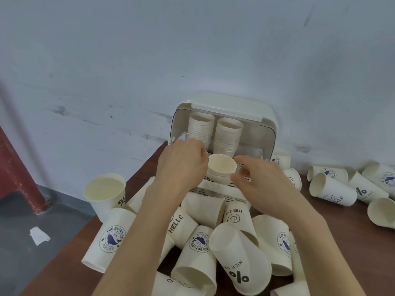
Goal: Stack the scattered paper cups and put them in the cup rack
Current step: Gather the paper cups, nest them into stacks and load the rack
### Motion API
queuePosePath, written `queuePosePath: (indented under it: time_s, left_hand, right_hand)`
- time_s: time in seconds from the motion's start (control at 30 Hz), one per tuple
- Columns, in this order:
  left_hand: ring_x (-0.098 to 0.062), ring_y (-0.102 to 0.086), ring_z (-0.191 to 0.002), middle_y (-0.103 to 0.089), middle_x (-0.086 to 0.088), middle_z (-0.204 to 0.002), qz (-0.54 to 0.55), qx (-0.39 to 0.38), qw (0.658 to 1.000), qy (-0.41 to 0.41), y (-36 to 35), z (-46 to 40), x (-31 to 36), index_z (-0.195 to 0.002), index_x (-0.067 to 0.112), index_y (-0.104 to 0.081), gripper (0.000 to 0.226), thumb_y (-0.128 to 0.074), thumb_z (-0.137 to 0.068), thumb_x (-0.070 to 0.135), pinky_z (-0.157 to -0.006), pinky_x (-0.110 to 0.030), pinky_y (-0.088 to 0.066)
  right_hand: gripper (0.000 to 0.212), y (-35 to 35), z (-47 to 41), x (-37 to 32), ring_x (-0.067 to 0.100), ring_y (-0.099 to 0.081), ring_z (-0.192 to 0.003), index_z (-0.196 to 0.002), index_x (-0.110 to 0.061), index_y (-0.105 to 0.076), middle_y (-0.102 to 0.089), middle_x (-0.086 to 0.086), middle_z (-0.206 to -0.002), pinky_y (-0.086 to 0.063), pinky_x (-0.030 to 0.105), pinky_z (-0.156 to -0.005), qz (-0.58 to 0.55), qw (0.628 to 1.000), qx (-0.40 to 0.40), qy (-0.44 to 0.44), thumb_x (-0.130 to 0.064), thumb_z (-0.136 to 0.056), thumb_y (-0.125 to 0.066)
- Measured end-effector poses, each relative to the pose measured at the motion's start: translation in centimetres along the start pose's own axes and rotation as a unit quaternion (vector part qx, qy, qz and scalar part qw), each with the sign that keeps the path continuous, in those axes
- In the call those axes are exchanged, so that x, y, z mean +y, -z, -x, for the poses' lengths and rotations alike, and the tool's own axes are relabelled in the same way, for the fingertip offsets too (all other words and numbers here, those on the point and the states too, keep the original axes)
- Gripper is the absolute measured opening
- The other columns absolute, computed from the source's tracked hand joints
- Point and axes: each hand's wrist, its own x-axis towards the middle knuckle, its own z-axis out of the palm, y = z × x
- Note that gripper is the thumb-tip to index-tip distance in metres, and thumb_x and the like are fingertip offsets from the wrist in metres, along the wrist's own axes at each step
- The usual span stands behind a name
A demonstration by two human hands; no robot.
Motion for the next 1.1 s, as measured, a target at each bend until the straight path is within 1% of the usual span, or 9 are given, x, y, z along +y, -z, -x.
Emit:
queuePosePath:
  time_s: [0.13, 0.23, 0.4, 0.5, 0.6, 0.67, 0.8, 1.0, 1.1]
  left_hand:
    - [-0.021, -0.058, -0.085, -0.066, 0.0, -0.087, 0.018, -0.002, 1.0, -0.024, 0.7, 0.7, 1.6, -0.099, 0.025, -0.068, 0.024, -0.045, -0.096, 0.03, -0.072, -0.036, -0.05]
    - [-0.021, -0.06, -0.079, -0.066, 0.003, -0.079, 0.051, 0.001, 0.998, -0.042, 1.2, 2.2, 3.0, -0.101, 0.025, -0.069, 0.023, -0.047, -0.095, 0.029, -0.074, -0.039, -0.052]
    - [-0.019, -0.062, -0.09, -0.068, -0.001, -0.097, 0.104, -0.053, 0.992, -0.042, 1.7, 4.8, 4.8, -0.114, 0.022, -0.065, 0.025, -0.049, -0.096, 0.027, -0.081, -0.041, -0.052]
    - [-0.019, -0.061, -0.095, -0.068, 0.0, -0.102, 0.101, -0.059, 0.991, -0.056, 2.9, 6.8, 6.1, -0.117, 0.022, -0.064, 0.027, -0.048, -0.096, 0.026, -0.083, -0.038, -0.051]
    - [-0.02, -0.06, -0.095, -0.067, 0.002, -0.103, 0.078, -0.052, 0.993, -0.076, 4.3, 9.4, 7.4, -0.115, 0.023, -0.065, 0.027, -0.046, -0.096, 0.025, -0.079, -0.037, -0.051]
    - [-0.022, -0.06, -0.097, -0.066, 0.002, -0.102, 0.068, -0.057, 0.993, -0.082, 4.5, 10.6, 8.0, -0.113, 0.022, -0.064, 0.026, -0.045, -0.095, 0.024, -0.079, -0.037, -0.05]
    - [-0.023, -0.058, -0.101, -0.065, 0.002, -0.106, 0.075, -0.063, 0.989, -0.111, 5.4, 13.5, 9.6, -0.115, 0.021, -0.063, 0.027, -0.046, -0.095, 0.025, -0.083, -0.036, -0.048]
    - [-0.02, -0.057, -0.108, -0.064, 0.004, -0.117, 0.092, -0.076, 0.983, -0.136, 5.8, 17.3, 12.4, -0.124, 0.026, -0.059, 0.033, -0.047, -0.094, 0.027, -0.089, -0.038, -0.047]
    - [-0.02, -0.056, -0.111, -0.062, 0.003, -0.117, 0.095, -0.081, 0.979, -0.16, 6.0, 18.8, 14.0, -0.124, 0.026, -0.059, 0.032, -0.045, -0.095, 0.027, -0.088, -0.035, -0.046]
  right_hand:
    - [0.031, 1.7, 0.9, 0.6, 0.021, -0.057, -0.102, -0.125, -0.017, -0.055, -0.066, 0.003, -0.106, -0.043, 0.034, -0.088, -0.019, 0.999, 0.024, -0.024, -0.03, -0.097, -0.049]
    - [0.036, 2.7, 1.9, 0.9, 0.019, -0.056, -0.104, -0.132, -0.021, -0.052, -0.066, 0.002, -0.105, -0.041, 0.031, -0.088, -0.034, 0.998, 0.027, -0.041, -0.029, -0.098, -0.049]
    - [0.043, 3.1, 5.1, 1.4, 0.016, -0.054, -0.11, -0.139, -0.022, -0.046, -0.064, -0.004, -0.107, -0.042, 0.036, -0.096, -0.082, 0.992, 0.041, -0.089, -0.03, -0.097, -0.049]
    - [0.043, 3.3, 7.9, 1.3, 0.015, -0.054, -0.11, -0.137, -0.024, -0.047, -0.063, -0.012, -0.098, -0.043, 0.041, -0.098, -0.082, 0.99, 0.017, -0.114, -0.031, -0.096, -0.051]
    - [0.042, 4.6, 11.0, 1.0, 0.008, -0.057, -0.091, -0.137, -0.021, -0.049, -0.06, -0.015, -0.085, -0.044, 0.029, -0.088, -0.079, 0.99, 0.016, -0.117, -0.028, -0.095, -0.052]
    - [0.042, 5.3, 12.2, 1.0, 0.004, -0.058, -0.082, -0.136, -0.02, -0.05, -0.064, -0.01, -0.085, -0.045, 0.028, -0.084, -0.078, 0.989, 0.018, -0.126, -0.027, -0.095, -0.052]
    - [0.046, 7.3, 16.0, 0.7, 0.015, -0.057, -0.105, -0.138, -0.019, -0.049, -0.065, -0.003, -0.107, -0.044, 0.032, -0.094, -0.049, 0.988, 0.023, -0.145, -0.029, -0.093, -0.053]
    - [0.039, 10.2, 21.0, 1.1, 0.013, -0.052, -0.099, -0.13, -0.016, -0.055, -0.066, -0.002, -0.099, -0.045, 0.031, -0.09, -0.026, 0.983, 0.035, -0.176, -0.023, -0.091, -0.055]
    - [0.043, 11.1, 23.2, 1.9, 0.015, -0.058, -0.101, -0.133, -0.015, -0.054, -0.066, -0.003, -0.102, -0.046, 0.031, -0.091, 0.002, 0.98, 0.024, -0.196, -0.025, -0.091, -0.056]
